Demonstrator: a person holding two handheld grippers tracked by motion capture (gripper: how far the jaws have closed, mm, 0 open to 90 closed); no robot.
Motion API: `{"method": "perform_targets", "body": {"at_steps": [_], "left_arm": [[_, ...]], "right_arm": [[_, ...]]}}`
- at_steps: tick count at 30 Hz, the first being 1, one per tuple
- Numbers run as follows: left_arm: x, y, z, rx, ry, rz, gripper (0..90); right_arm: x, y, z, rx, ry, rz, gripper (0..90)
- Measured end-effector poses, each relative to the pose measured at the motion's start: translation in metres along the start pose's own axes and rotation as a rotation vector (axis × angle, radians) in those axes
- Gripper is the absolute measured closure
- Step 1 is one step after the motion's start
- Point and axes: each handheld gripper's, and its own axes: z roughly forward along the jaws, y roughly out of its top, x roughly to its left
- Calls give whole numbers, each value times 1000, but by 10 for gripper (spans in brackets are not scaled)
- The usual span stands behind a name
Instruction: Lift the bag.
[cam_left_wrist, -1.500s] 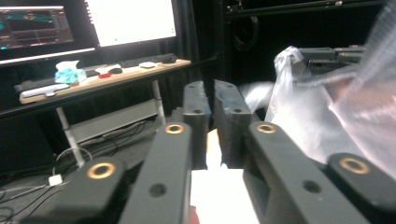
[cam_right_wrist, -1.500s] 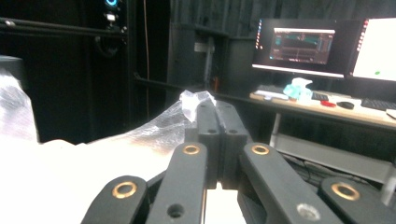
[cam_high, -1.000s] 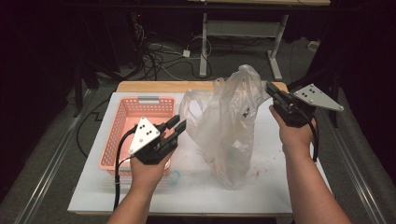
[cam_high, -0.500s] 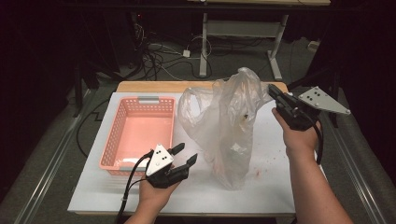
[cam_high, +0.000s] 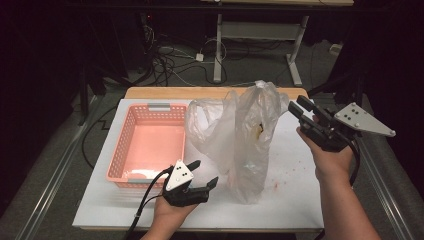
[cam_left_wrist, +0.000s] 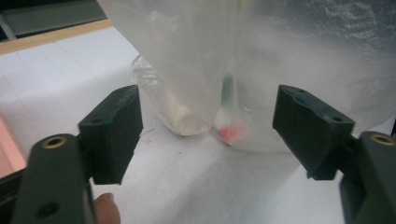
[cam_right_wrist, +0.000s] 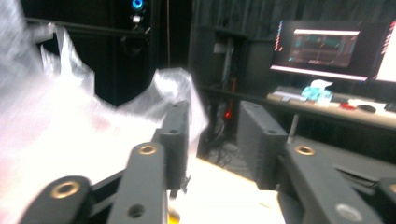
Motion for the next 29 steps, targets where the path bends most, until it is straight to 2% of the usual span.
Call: {"method": "perform_targets", "body": {"at_steps": [4, 7, 11, 14, 17, 19, 22, 29], "left_arm": [[-1, -1, 2, 8, 0, -11, 163], [-1, -2, 3, 10, 1, -6, 143], [0, -3, 4, 22, 11, -11, 64], [1, -3, 4, 22, 19, -15, 6], [1, -2, 4, 27, 16, -14, 0], [1, -3, 4, 32, 24, -10, 0], [0, -3, 4, 36, 28, -7, 0], [0, -4, 1, 33, 38, 0, 0]], "right_arm": [[4, -17, -4, 50, 26, 19, 514], [6, -35, -6, 87, 35, 38, 431], [7, -62, -9, 143, 56, 74, 283], [10, -81, -11, 192, 57, 83, 176], [15, -98, -16, 229, 63, 86, 82], [19, -110, -19, 257, 49, 93, 0], [21, -122, -23, 277, 62, 96, 0], [18, -135, -30, 279, 34, 114, 0]]}}
